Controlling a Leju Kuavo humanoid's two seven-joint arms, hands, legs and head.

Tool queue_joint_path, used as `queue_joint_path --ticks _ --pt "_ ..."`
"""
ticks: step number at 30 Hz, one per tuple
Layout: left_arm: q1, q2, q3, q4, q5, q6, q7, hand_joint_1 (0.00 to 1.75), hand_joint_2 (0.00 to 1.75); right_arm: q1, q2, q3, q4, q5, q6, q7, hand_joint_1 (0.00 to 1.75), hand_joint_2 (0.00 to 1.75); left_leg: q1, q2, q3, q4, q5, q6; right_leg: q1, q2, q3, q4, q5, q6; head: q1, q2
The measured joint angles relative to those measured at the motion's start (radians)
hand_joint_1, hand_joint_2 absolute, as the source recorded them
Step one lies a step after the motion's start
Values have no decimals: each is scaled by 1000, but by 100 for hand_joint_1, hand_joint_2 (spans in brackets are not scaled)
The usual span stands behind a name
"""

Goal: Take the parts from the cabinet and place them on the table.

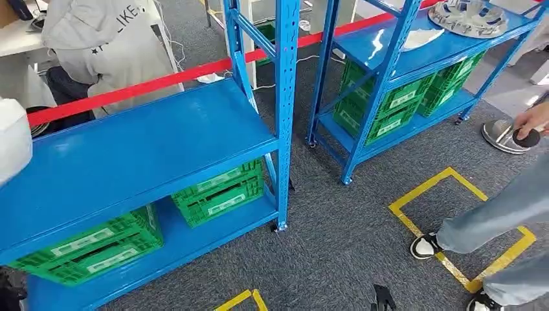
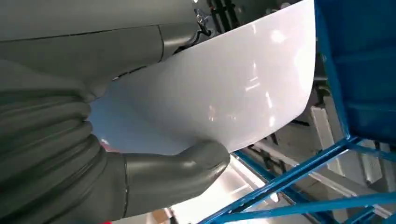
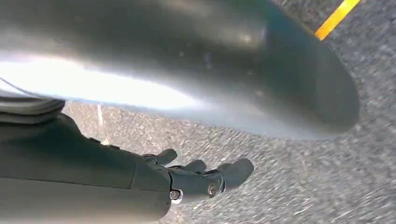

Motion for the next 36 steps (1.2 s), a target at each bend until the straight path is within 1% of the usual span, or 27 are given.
queue_joint_path --ticks 1,2,4,5,6,8,10,11,13,14,15,16,18,19,20,21,22,25,26,28,29,30,31,33,34,35,36 --pt "10 -4 0 -5 -9 -8 0 175 175 0 1 -3 0 -1 -4 2 0 0 0 0 -20 4 11 -1 0 0 2 40 8 2 0 0" --pt "17 -10 -2 -8 -17 -12 0 175 175 0 2 -6 0 -1 -7 5 0 0 0 1 -40 11 22 -3 0 0 22 39 43 1 0 0" --pt "20 -16 -6 -15 -32 -18 -1 175 175 0 3 -7 0 -1 -8 8 0 0 2 0 -80 29 39 -10 0 0 118 -70 114 -1 0 0" --pt "19 -18 -10 -19 -41 -18 -1 175 175 -2 5 -7 0 0 -8 8 0 0 2 0 -93 40 45 -15 0 -1 184 -154 108 -2 0 0" --pt "20 -20 -11 -26 -46 -18 1 175 175 -5 5 -7 0 1 -8 8 0 0 -2 0 -106 50 49 -21 3 -1 239 -241 54 -6 2 0" --pt "15 -22 -16 -34 -53 -18 4 175 175 -4 8 -7 0 4 -5 6 0 0 -1 3 -104 54 61 -33 8 2 233 -258 51 -19 4 0" --pt "16 -26 -21 -38 -55 -18 10 175 175 -1 8 -8 0 8 -4 6 0 0 1 1 -109 46 84 -46 8 0 222 -258 72 -35 2 0" --pt "18 -25 -22 -38 -55 -17 11 175 175 -3 11 -8 0 9 -1 4 0 0 5 -1 -117 54 65 -53 5 -5 210 -259 85 -44 2 0" --pt "18 -25 -22 -39 -55 -17 14 175 175 -4 11 -8 0 13 1 2 0 0 9 -3 -152 139 -59 -64 4 -7 181 -259 109 -54 -2 0" --pt "18 -25 -22 -39 -55 -15 14 175 175 -3 11 -8 0 14 3 1 0 0 12 -3 -172 217 -119 -70 4 -8 163 -259 123 -55 -2 0" --pt "20 -25 -22 -39 -55 -12 14 175 175 -3 11 -8 0 15 6 1 0 0 13 -3 -182 286 -149 -74 4 -9 147 -258 136 -54 -2 0" --pt "22 -24 -22 -39 -55 -8 14 175 175 -3 11 -8 0 20 8 1 0 0 15 -3 -181 334 -149 -76 4 -9 130 -257 149 -52 -2 0" --pt "24 -24 -22 -39 -55 -2 13 175 175 -2 11 -8 0 26 10 1 0 0 17 -3 -128 321 -79 -76 4 -12 98 -256 176 -47 -2 0" --pt "24 -24 -21 -40 -55 0 13 175 175 -2 11 -8 0 31 10 0 0 0 17 -3 -70 257 -43 -73 4 -12 81 -255 191 -44 -2 0" --pt "24 -24 -20 -42 -55 2 13 175 175 -3 11 -8 0 31 11 0 0 0 17 -3 -2 173 -39 -68 4 -12 71 -255 202 -40 -2 0" --pt "24 -23 -17 -48 -55 3 13 175 175 -3 11 -8 0 32 11 0 0 0 14 -5 82 59 -88 -60 6 -11 66 -254 212 -34 -2 0" --pt "25 -23 -15 -55 -55 7 11 175 175 -4 11 -8 0 36 12 0 0 0 9 -7 121 -8 -114 -53 7 -12 65 -254 221 -28 0 0" --pt "38 -21 -1 -59 -55 15 10 175 175 -2 11 -7 0 43 12 0 0 0 -1 -7 95 -1 -89 -27 2 -12 67 -274 256 -4 -3 0" --pt "41 -21 1 -60 -55 15 10 175 175 0 10 -7 0 44 12 0 0 0 9 -3 85 -7 -71 -16 -4 -10 61 -268 250 0 -5 0" --pt "44 -21 2 -62 -56 16 10 175 175 1 11 -6 0 44 12 2 0 0 7 -1 54 -7 -46 -1 -2 -7 34 -194 128 0 -1 0" --pt "48 -20 4 -62 -57 18 10 175 175 0 10 -6 0 45 11 3 0 0 6 -1 37 -6 -32 0 -1 -7 18 -120 60 2 -1 0" --pt "52 -20 5 -62 -58 19 9 175 175 -1 9 -6 0 49 10 5 0 0 4 0 19 -5 -18 1 0 -6 5 -44 14 4 -1 0" --pt "57 -20 6 -62 -60 20 8 175 175 -3 7 -5 0 50 8 8 0 0 3 0 2 -2 -3 1 1 -6 0 18 5 5 -1 0" --pt "63 -20 9 -62 -61 23 8 175 175 -4 6 -5 0 50 8 13 0 0 3 1 -43 10 23 -4 3 -6 37 35 80 2 -1 0" --pt "63 -20 11 -62 -61 25 7 175 175 -4 6 -5 0 50 9 13 0 0 4 1 -63 18 32 -7 3 -6 82 -11 117 0 -1 0" --pt "63 -19 13 -62 -61 28 7 175 175 -6 6 -5 0 50 10 11 0 0 4 1 -81 27 39 -10 3 -6 143 -86 129 -2 -1 0" --pt "63 -17 16 -62 -61 31 6 175 175 -8 6 -5 0 50 12 6 0 0 4 1 -94 39 46 -15 3 -6 215 -183 93 -7 0 0"
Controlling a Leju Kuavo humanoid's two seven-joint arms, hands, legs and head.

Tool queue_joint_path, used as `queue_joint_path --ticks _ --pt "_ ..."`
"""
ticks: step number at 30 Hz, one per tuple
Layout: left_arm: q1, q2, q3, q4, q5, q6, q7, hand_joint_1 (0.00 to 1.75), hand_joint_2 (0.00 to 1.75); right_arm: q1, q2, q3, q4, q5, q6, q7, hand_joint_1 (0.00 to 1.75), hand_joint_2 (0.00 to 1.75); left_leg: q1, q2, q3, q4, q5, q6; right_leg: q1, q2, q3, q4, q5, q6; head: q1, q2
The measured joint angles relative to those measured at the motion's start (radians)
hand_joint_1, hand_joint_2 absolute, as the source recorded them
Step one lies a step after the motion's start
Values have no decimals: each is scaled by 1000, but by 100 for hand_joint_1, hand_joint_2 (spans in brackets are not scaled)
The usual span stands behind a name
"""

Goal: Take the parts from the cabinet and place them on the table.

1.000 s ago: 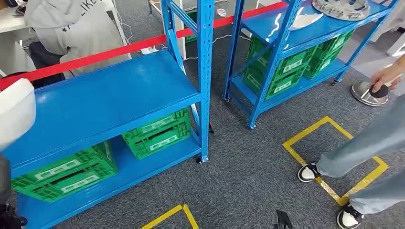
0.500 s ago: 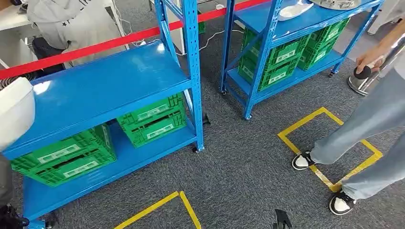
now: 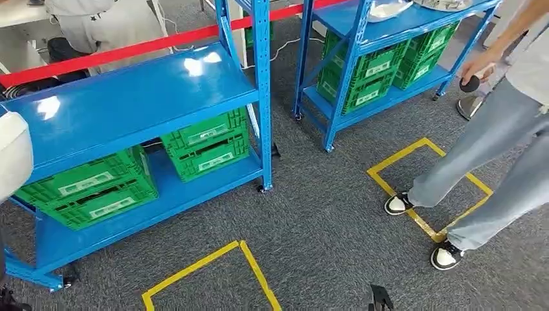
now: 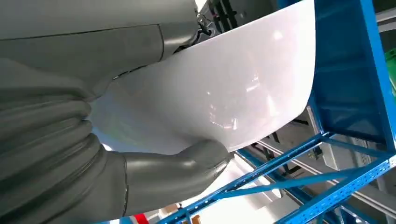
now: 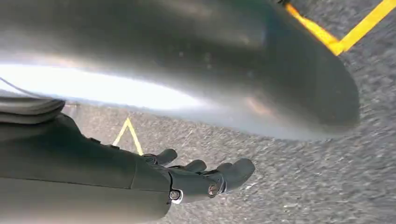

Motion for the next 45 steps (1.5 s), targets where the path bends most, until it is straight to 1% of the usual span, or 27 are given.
queue_joint_path --ticks 1,5,6,8,10,12,14,15,16,17,20,21,22,24,25,26,27,29,30,31,32,36,39,40,41,43,45 --pt "-2 5 5 1 2 2 -3 175 175 -3 -1 0 0 0 2 -4 0 0 -5 -1 -11 9 4 -6 7 1 49 -86 -41 -4 2 0" --pt "-14 18 11 16 23 5 -12 175 175 -4 -1 1 0 0 4 -3 0 0 1 1 -18 -1 34 -32 5 -3 21 -93 -17 -30 2 0" --pt "-15 19 12 19 23 6 -13 175 175 -6 -1 1 0 0 4 -2 0 0 3 -3 -29 16 -3 -40 4 -6 8 -93 -5 -36 0 0" --pt "-18 21 13 23 23 8 -14 175 175 -7 -1 1 0 0 2 1 0 0 8 -4 -64 131 -135 -54 4 -8 -23 -93 21 -45 -2 0" --pt "-17 21 12 26 22 11 -13 175 175 -7 -1 1 0 0 0 2 0 0 10 -3 -83 264 -196 -61 4 -8 -54 -91 46 -44 -3 0" --pt "-17 21 13 30 19 14 -13 175 175 -6 -1 1 0 0 -1 3 0 0 11 -4 -56 296 -149 -61 5 -9 -83 -89 71 -40 -3 0" --pt "-18 21 12 31 18 14 -13 175 175 -6 -1 1 0 -1 -1 4 0 0 11 -4 54 174 -81 -53 5 -9 -117 -86 97 -34 -3 0" --pt "-21 21 12 31 18 15 -13 175 175 -7 -1 1 0 -1 -1 5 0 0 10 -6 126 82 -91 -46 4 -9 -123 -85 108 -31 -3 0" --pt "-25 21 12 29 18 15 -13 175 175 -6 0 0 0 -1 0 5 0 0 3 -7 193 -12 -131 -39 7 -8 -130 -85 116 -24 -2 0" --pt "-27 21 12 28 17 16 -15 175 175 -6 1 0 0 -1 0 5 0 0 1 -7 210 -54 -146 -32 7 -9 -132 -86 126 -19 -1 0" --pt "-26 20 12 31 14 18 -15 175 175 -3 0 1 0 -1 0 5 0 0 -3 -5 182 -50 -117 -7 5 -8 -138 -98 158 5 -3 0" --pt "-28 19 12 32 12 19 -15 175 175 -3 0 1 0 -1 0 4 0 0 1 3 169 -51 -104 1 -1 -4 -147 -82 128 8 -9 0" --pt "-28 18 12 32 12 19 -14 175 175 -2 2 1 0 -2 1 4 0 0 2 2 154 -51 -92 13 -1 -3 -161 -47 67 11 -1 0" --pt "-28 18 12 32 10 21 -14 175 175 -3 2 1 0 -1 1 1 0 0 0 3 120 -49 -65 16 0 -2 -194 94 -62 18 0 0" --pt "-28 18 12 34 10 21 -14 175 175 -4 1 1 0 -1 1 0 0 0 -1 3 106 -48 -51 16 0 -2 -205 162 -89 20 1 0" --pt "-26 18 12 35 10 21 -15 175 175 -4 0 1 0 -1 0 -2 0 0 -1 3 85 -44 -36 15 0 -1 -205 211 -80 21 0 0" --pt "-21 18 12 35 10 22 -16 175 175 -4 0 1 0 -1 0 -2 0 0 0 3 62 -39 -23 12 0 -1 -188 220 -39 21 2 0" --pt "-14 18 12 35 10 24 -17 175 175 -4 0 1 0 -1 1 -2 0 0 2 3 19 -21 -4 5 -1 -1 -103 134 40 20 2 0" --pt "-13 18 12 34 10 24 -18 175 175 -4 0 1 0 -1 2 -2 0 0 3 3 0 -8 3 0 -1 -1 -34 47 39 20 3 0" --pt "-12 18 13 32 10 24 -18 175 175 -7 0 1 0 -1 3 -2 0 0 0 3 -17 4 10 -7 1 0 23 -47 -27 17 3 0" --pt "-12 18 13 30 9 24 -18 175 175 -7 0 1 -1 -1 6 -3 0 0 -1 2 -22 12 14 -13 7 4 45 -94 -49 3 4 0" --pt "-8 19 16 31 8 26 -21 175 175 -3 1 1 -1 0 13 -2 0 0 5 1 -26 2 41 -39 5 -4 12 -90 -13 -30 3 0" --pt "-8 21 19 31 8 28 -20 175 175 -5 0 0 -2 0 13 -2 0 0 10 -3 -69 143 -139 -56 6 -7 -33 -90 25 -44 -1 0" --pt "-6 21 19 32 8 28 -20 175 175 -4 0 0 -2 0 13 -2 0 0 11 -3 -79 214 -179 -59 7 -7 -48 -89 38 -45 -2 0" --pt "-5 21 19 32 8 28 -20 175 175 -4 0 0 -2 0 13 -2 0 0 11 -3 -82 278 -192 -60 8 -7 -67 -88 52 -44 -1 0" --pt "-4 21 19 34 8 29 -19 175 175 -4 0 1 -2 0 13 -2 0 0 11 -4 -39 281 -132 -56 10 -9 -99 -85 77 -41 -2 0" --pt "-6 21 19 34 6 32 -19 175 175 -5 0 1 -2 1 14 -2 0 0 8 -5 74 149 -84 -41 12 -8 -127 -83 101 -38 -1 0"
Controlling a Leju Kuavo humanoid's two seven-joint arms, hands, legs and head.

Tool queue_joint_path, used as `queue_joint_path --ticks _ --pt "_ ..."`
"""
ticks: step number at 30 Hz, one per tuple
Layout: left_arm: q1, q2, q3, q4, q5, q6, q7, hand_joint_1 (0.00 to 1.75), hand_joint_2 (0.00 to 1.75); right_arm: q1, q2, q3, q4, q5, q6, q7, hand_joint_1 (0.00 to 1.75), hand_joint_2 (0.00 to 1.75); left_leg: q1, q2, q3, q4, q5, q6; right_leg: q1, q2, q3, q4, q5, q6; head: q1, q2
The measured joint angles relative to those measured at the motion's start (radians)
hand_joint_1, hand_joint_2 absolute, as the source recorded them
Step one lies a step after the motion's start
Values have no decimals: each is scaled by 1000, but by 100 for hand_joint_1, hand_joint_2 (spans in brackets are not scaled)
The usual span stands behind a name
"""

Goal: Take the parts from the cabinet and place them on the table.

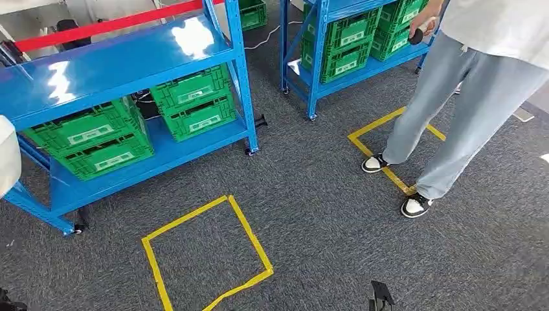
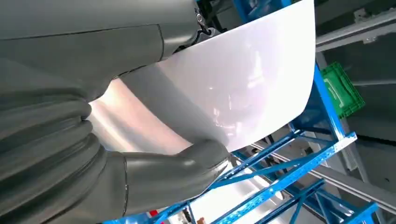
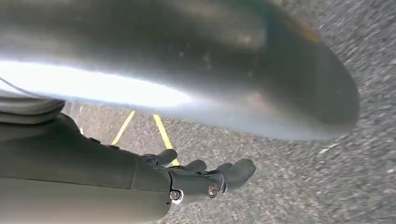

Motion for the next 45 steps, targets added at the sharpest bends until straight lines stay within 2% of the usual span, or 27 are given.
queue_joint_path --ticks 2,5,6,7,8,13,14,15,16,17,19,20,23,25,27,28,29,31,33,35,38,39,40,42,43,44,45 --pt "-4 0 2 -5 -3 1 1 175 175 -1 3 0 0 2 0 3 0 0 -11 -1 130 -189 -60 18 3 1 -11 1 19 10 0 0" --pt "-5 1 8 -3 -6 3 0 175 175 0 3 0 0 3 1 3 0 0 -22 -1 115 -202 -49 33 -7 -1 -13 -14 54 28 0 0" --pt "-6 1 8 -1 -6 3 1 175 175 2 2 0 0 3 2 3 0 0 -12 0 107 -211 -31 42 -2 1 -19 -14 58 36 -2 0" --pt "-10 1 8 0 -6 3 1 175 175 3 0 0 0 5 2 3 0 0 -10 6 96 -212 -18 49 -6 5 -28 2 20 41 -4 0" --pt "-13 1 8 3 -6 3 2 175 175 3 1 0 0 4 2 5 0 0 -10 6 80 -211 -6 61 -7 6 -43 47 -48 46 2 0" --pt "-14 1 8 4 -6 3 2 175 175 3 1 0 0 4 3 3 0 0 -10 6 73 -210 -1 61 -7 7 -50 75 -77 48 2 0" --pt "-17 1 8 9 -6 3 1 175 175 2 0 0 0 4 3 3 0 0 -10 7 50 -207 19 62 -8 8 -77 189 -161 54 2 0" --pt "-17 1 8 22 -6 3 1 175 175 1 -2 0 0 4 1 3 0 0 -8 8 -4 -194 52 57 -10 8 -75 303 -145 63 4 0" --pt "-17 1 8 26 -6 3 1 175 175 1 -2 0 0 4 0 3 0 0 -5 8 -32 -184 64 51 -13 8 -26 257 -91 66 4 0" --pt "-19 1 8 28 -6 3 1 175 175 1 -2 0 0 4 0 3 0 0 -1 8 -53 -172 72 45 -15 8 36 177 -66 68 4 0" --pt "-23 2 8 28 -6 3 0 175 175 -3 -2 0 -1 4 0 3 0 0 -4 8 -84 -146 82 33 -11 10 149 4 -124 66 15 0" --pt "-26 3 8 29 -6 4 -1 175 175 -3 -2 0 -2 5 0 2 0 0 -4 9 -89 -145 90 25 -9 14 149 -5 -134 43 14 0" --pt "-31 4 6 33 -6 4 -2 175 175 2 -2 0 -2 5 0 2 0 0 -2 9 -93 -152 117 6 -7 11 130 -9 -112 21 16 0" --pt "-33 8 6 37 -6 4 -2 175 175 0 -1 0 -2 5 0 3 0 0 3 4 -114 -105 34 -6 -11 5 112 -10 -91 2 14 0" --pt "-33 10 5 40 -6 4 -2 175 175 -1 -1 0 -2 5 -2 3 0 0 6 3 -147 37 -72 -16 -10 5 89 -9 -72 -2 13 0" --pt "-33 10 4 43 -6 4 -2 175 175 -1 -1 0 -2 5 -2 3 0 0 6 3 -161 111 -104 -18 -10 4 75 -8 -61 -1 13 0" --pt "-33 10 3 46 -6 4 -2 175 175 0 -1 0 -2 5 -2 3 0 0 6 3 -160 153 -103 -19 -10 3 60 -7 -50 0 13 0" --pt "-33 10 2 48 -6 4 -2 175 175 -1 -1 0 -2 3 -2 3 0 0 6 3 -97 101 -42 -15 -10 2 34 -5 -32 4 13 0" --pt "-35 11 1 48 -6 4 -2 175 175 -1 -1 0 -2 3 -2 3 0 0 5 1 27 -68 2 -4 -10 3 20 -3 -17 11 13 0" --pt "-37 13 -1 46 -6 4 -3 175 175 -1 0 0 -2 3 -1 3 0 0 -5 -4 104 -197 -42 10 -9 3 11 -4 0 25 13 0" --pt "-36 15 -1 46 -6 6 -3 175 175 1 0 0 -2 3 -1 3 0 0 -13 -4 86 -197 -22 28 -13 3 7 -17 28 42 12 0" --pt "-36 14 -1 46 -6 7 -3 175 175 2 0 0 -2 3 -1 3 0 0 1 2 82 -206 -8 38 -16 4 0 -11 14 47 13 0" --pt "-36 14 -1 45 -6 7 -3 175 175 1 1 0 -2 2 0 5 0 0 -2 4 68 -207 3 46 -11 8 -13 19 -37 50 15 0" --pt "-34 14 -1 45 -6 9 -3 175 175 1 1 0 -2 2 0 6 0 0 -3 7 38 -202 24 56 -14 8 -57 169 -157 53 17 0" --pt "-34 14 -1 45 -6 9 -3 175 175 0 1 0 -2 2 0 8 0 0 -4 8 23 -198 34 57 -13 10 -76 247 -194 56 16 0" --pt "-33 14 -1 45 -6 10 -3 175 175 0 0 0 -2 2 0 11 0 0 -4 8 6 -195 43 57 -13 10 -82 301 -201 58 16 0" --pt "-31 14 -1 45 -6 10 -3 175 175 1 0 0 -2 2 0 14 0 0 -4 9 -11 -189 53 55 -13 9 -69 314 -177 59 17 0"
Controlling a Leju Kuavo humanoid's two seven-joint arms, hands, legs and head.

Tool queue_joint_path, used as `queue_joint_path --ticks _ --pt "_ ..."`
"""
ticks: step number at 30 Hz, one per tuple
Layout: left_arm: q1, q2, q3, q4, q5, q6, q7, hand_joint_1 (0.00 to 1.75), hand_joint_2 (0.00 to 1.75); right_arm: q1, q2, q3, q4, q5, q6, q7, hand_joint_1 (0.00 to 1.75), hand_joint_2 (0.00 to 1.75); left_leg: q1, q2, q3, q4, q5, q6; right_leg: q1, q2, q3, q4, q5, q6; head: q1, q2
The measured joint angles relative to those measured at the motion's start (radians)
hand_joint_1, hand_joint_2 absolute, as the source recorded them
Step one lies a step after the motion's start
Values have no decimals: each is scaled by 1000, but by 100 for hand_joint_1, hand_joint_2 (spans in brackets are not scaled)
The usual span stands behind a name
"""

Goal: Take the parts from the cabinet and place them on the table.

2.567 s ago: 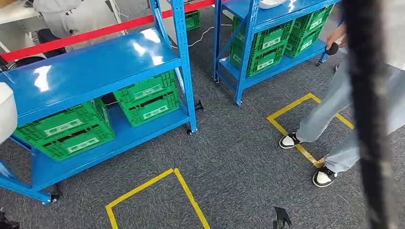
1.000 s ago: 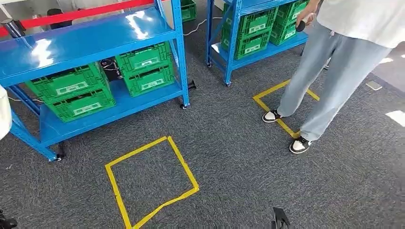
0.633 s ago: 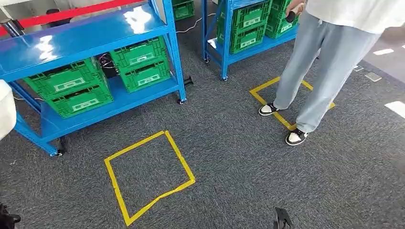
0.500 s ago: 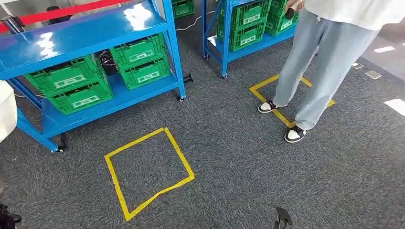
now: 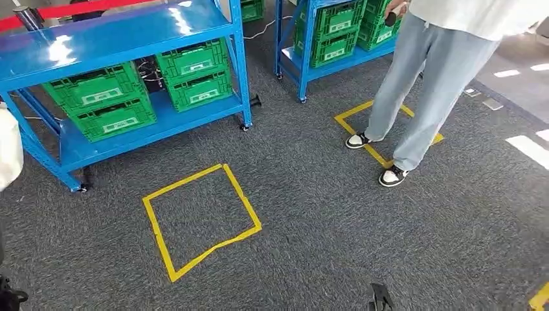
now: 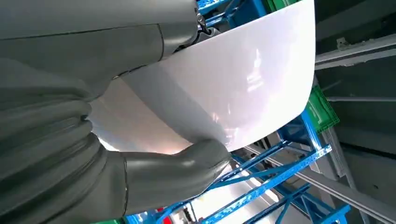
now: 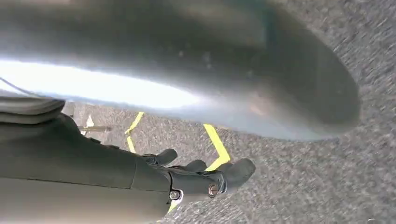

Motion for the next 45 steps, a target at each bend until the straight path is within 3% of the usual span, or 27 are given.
queue_joint_path --ticks 2,3,4,5,9,11,13,14,15,17,18,20,21,24,26,28,30,32,33,34,35,36,39,40,42,44,45 --pt "1 0 0 -1 0 0 0 175 175 -1 0 0 0 -3 0 3 0 0 3 0 -38 17 17 -6 -2 0 82 -91 79 0 0 0" --pt "1 0 0 -2 0 0 0 175 175 -3 0 0 -1 -3 0 3 0 0 4 -1 -56 28 24 -11 -2 0 147 -176 92 -1 0 0" --pt "1 0 0 -8 0 0 1 175 175 -6 0 0 -3 -3 0 3 0 0 2 -1 -69 38 29 -17 -2 0 213 -261 60 -4 1 0" --pt "0 0 0 -14 0 0 2 175 175 -9 0 0 -3 -3 0 2 0 0 -1 -1 -79 49 33 -23 4 2 248 -333 30 -12 2 0" --pt "-2 1 -2 -14 0 0 5 175 175 -7 1 -1 -3 -3 -1 6 0 0 4 -1 -88 39 68 -46 0 -4 209 -327 66 -46 2 0" --pt "-4 2 -2 -14 1 0 8 175 175 -8 2 -1 -3 -3 -1 7 0 0 6 -6 -110 103 -43 -58 1 -7 181 -325 91 -57 -3 0" --pt "-3 3 -2 -14 6 0 13 175 175 -8 2 -2 -3 -3 -1 7 0 0 9 -6 -136 250 -154 -67 2 -8 147 -325 115 -59 -6 0" --pt "-3 3 -2 -14 3 1 13 175 175 -8 2 -2 -3 -3 -1 7 0 0 9 -6 -141 313 -164 -70 2 -8 130 -325 127 -57 -6 0" --pt "-3 3 -2 -14 -6 6 9 175 175 -7 2 -2 -3 -3 0 7 0 0 9 -6 -136 347 -133 -70 2 -9 116 -325 140 -56 -7 0" --pt "-2 3 -2 -14 -21 18 1 175 175 -7 2 -2 -3 -3 1 7 0 0 9 -7 -84 312 -37 -64 3 -11 84 -324 165 -52 -7 0" --pt "-3 3 -2 -14 -23 25 -3 175 175 -7 2 -2 -3 -3 2 7 0 0 8 -7 -26 241 -21 -56 3 -11 71 -324 177 -49 -7 0" --pt "-3 5 -1 -23 -31 34 -10 175 175 -6 6 -2 -3 -3 4 7 0 0 -5 -6 141 24 -99 -35 7 -10 64 -320 193 -40 -7 0" --pt "-7 6 -1 -25 -31 37 -14 175 175 -6 5 -2 -3 -3 4 7 0 0 -5 -6 154 -27 -126 -34 6 -12 63 -320 201 -33 -8 0" --pt "-1 8 -1 -23 -31 41 -20 175 175 -4 5 -2 -3 -4 4 7 0 0 -6 -5 140 -24 -104 -16 1 -9 58 -327 225 -10 -9 0" --pt "-3 8 -1 -19 -30 44 -27 175 175 -2 6 -3 -3 -5 5 7 0 0 -2 5 122 -23 -87 1 -3 -4 28 -256 153 -3 -5 0" --pt "-2 8 -1 -14 -29 45 -32 175 175 -1 7 -3 -3 -8 5 7 0 0 -5 14 98 -18 -73 5 -3 -1 -34 -93 58 6 -5 0" --pt "-2 8 -1 -9 -26 47 -36 175 175 0 6 -5 -3 -9 5 7 0 0 -6 25 75 -8 -64 3 -2 -1 -52 -6 26 9 -5 0" --pt "-2 7 -1 -3 -22 48 -39 175 175 1 6 -10 -3 -10 5 7 0 0 -5 40 61 8 -61 -1 -3 -4 32 -112 72 9 -4 0" --pt "-3 7 -1 0 -22 49 -39 175 175 0 6 -12 -3 -11 5 7 0 0 -4 47 53 18 -61 -3 -3 -15 97 -209 105 7 -4 0" --pt "-4 7 -1 1 -22 50 -39 175 175 -2 6 -13 -3 -11 5 6 0 0 -5 55 48 29 -64 -8 -1 -43 143 -289 109 1 -4 0" --pt "-5 8 -1 1 -22 52 -39 175 175 -5 6 -15 -3 -11 5 6 0 0 -14 62 40 37 -67 -15 10 -52 141 -298 99 -14 -5 0" --pt "-8 8 -1 3 -22 53 -40 175 175 -4 6 -18 -3 -12 5 6 0 0 -13 66 38 38 -66 -20 7 -37 136 -299 105 -26 -5 0" --pt "-15 6 -3 5 -22 53 -40 175 175 1 6 -22 -3 -15 5 6 0 0 -13 85 39 34 -60 -35 7 -17 128 -307 118 -45 -4 0" --pt "-18 6 -4 6 -22 53 -40 175 175 1 7 -23 -3 -15 5 7 0 0 -7 54 33 44 -71 -46 2 -13 128 -311 124 -51 -5 0" --pt "-24 6 -6 9 -22 54 -40 175 175 -2 7 -25 -3 -19 5 6 0 0 -3 2 -10 151 -146 -56 0 -2 121 -310 130 -60 -7 0" --pt "-21 5 -10 15 -22 54 -39 175 175 -2 7 -26 -3 -19 5 6 0 0 0 -4 -77 305 -215 -61 1 15 111 -310 137 -59 -7 0" --pt "-21 5 -11 18 -23 54 -39 175 175 -1 7 -27 -3 -19 5 6 0 0 1 -5 -93 342 -220 -61 1 25 106 -309 141 -58 -7 0"
